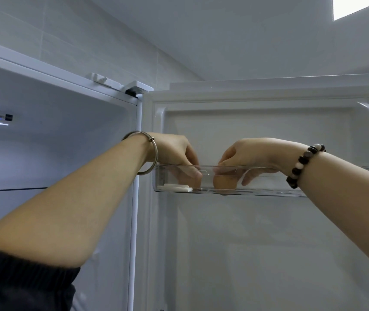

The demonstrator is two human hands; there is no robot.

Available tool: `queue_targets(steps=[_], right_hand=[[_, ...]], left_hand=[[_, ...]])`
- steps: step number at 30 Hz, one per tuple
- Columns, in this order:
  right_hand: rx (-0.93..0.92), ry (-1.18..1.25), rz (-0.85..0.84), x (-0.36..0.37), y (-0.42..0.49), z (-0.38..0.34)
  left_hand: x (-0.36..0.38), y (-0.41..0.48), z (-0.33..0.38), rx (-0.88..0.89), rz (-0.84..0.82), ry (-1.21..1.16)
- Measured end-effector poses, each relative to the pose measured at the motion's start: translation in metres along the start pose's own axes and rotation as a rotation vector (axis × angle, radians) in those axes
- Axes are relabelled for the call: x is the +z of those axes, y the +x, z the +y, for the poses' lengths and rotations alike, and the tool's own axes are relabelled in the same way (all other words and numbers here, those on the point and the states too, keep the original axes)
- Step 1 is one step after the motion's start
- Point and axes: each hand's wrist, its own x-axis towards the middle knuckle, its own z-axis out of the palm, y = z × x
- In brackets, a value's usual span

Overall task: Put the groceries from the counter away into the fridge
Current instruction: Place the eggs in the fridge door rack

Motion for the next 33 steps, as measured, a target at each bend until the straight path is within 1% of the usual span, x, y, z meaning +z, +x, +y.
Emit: queue_targets(steps=[3, 7, 17, 20, 22, 24, 28, 31, 33], right_hand=[[0.002, 0.047, -0.014, 0.0, 0.0, 0.001], [-0.005, 0.112, 0.022, 0.0, 0.001, 0.002], [-0.049, -0.011, 0.059, 0.001, -0.004, -0.004], [-0.019, -0.009, 0.042, 0.001, -0.007, -0.005], [-0.017, -0.02, 0.064, 0.002, -0.009, -0.005], [-0.062, -0.061, 0.182, 0.003, -0.009, -0.006], [-0.161, -0.154, 0.488, 0.002, -0.011, -0.01], [-0.17, -0.191, 0.644, 0.001, -0.019, -0.007], [-0.173, -0.186, 0.732, 0.002, -0.027, -0.002]], left_hand=[[0.0, -0.001, -0.001, 0.002, 0.01, -0.008], [0.001, -0.001, -0.003, 0.007, 0.019, -0.018], [0.003, -0.002, -0.001, 0.003, 0.051, -0.022], [0.005, -0.004, -0.001, 0.015, 0.102, -0.012], [0.007, -0.005, -0.004, 0.021, 0.162, 0.022], [0.009, -0.006, -0.004, 0.035, 0.24, 0.047], [0.015, -0.012, 0.001, 0.109, 0.507, 0.123], [0.023, -0.014, 0.005, 0.179, 0.693, 0.184], [0.031, -0.011, 0.008, 0.243, 0.781, 0.207]])
